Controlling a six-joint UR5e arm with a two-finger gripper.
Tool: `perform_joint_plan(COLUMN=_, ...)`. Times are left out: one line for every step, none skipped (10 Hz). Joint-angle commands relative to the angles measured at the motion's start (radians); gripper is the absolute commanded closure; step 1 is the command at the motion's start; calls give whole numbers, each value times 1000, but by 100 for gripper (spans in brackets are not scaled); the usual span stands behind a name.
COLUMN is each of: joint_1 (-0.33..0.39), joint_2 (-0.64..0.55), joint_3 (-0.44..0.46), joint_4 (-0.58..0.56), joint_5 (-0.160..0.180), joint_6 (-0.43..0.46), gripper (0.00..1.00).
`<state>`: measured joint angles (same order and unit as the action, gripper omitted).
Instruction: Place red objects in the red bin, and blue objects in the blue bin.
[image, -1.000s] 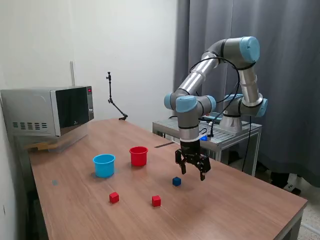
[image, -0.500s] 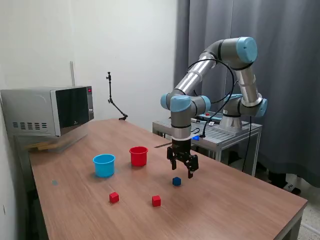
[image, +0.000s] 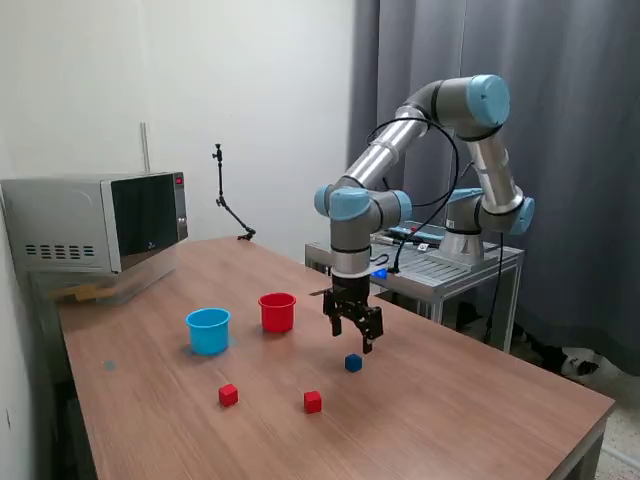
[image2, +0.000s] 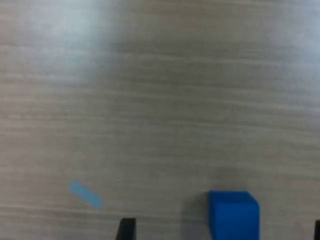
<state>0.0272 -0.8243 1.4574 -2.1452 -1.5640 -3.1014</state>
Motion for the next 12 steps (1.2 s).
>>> perform_joint_plan(joint_1=-3, joint_2=19, joint_3=-18, joint_4=-1, joint_5=2, joint_6=1, gripper=0)
perform_joint_plan(joint_1=-1, joint_2=24, joint_3=-17, joint_4=-1, joint_5=4, joint_6=1, gripper=0)
perform_joint_plan(joint_1=2, joint_2=25, joint_3=-8, joint_4=-1, joint_5=4, joint_6=1, gripper=0)
perform_joint_plan(joint_1=10, joint_2=25, joint_3=7, joint_4=-1, joint_5=5, joint_6=1, gripper=0)
perform_joint_plan(joint_1=11, joint_2=25, joint_3=24, joint_4=-1, joint_5=5, joint_6=3, gripper=0)
perform_joint_plan(joint_1=11, joint_2=25, joint_3=29, joint_4=-5, joint_5=5, joint_6=3, gripper=0)
perform_joint_plan(joint_1=11, joint_2=25, joint_3=28, joint_4=-10, joint_5=5, joint_6=3, gripper=0)
perform_joint_plan(joint_1=11, joint_2=25, joint_3=20, joint_4=-10, joint_5=7, joint_6=1, gripper=0)
perform_joint_plan(joint_1=11, joint_2=28, joint_3=12, joint_4=-10, joint_5=5, joint_6=1, gripper=0)
perform_joint_plan(joint_1=11, joint_2=36, joint_3=3, joint_4=-12, joint_5=5, joint_6=1, gripper=0)
perform_joint_plan(joint_1=10, joint_2=37, joint_3=-5, joint_4=-33, joint_5=5, joint_6=1, gripper=0)
perform_joint_plan(joint_1=10, joint_2=37, joint_3=-5, joint_4=-39, joint_5=7, joint_6=3, gripper=0)
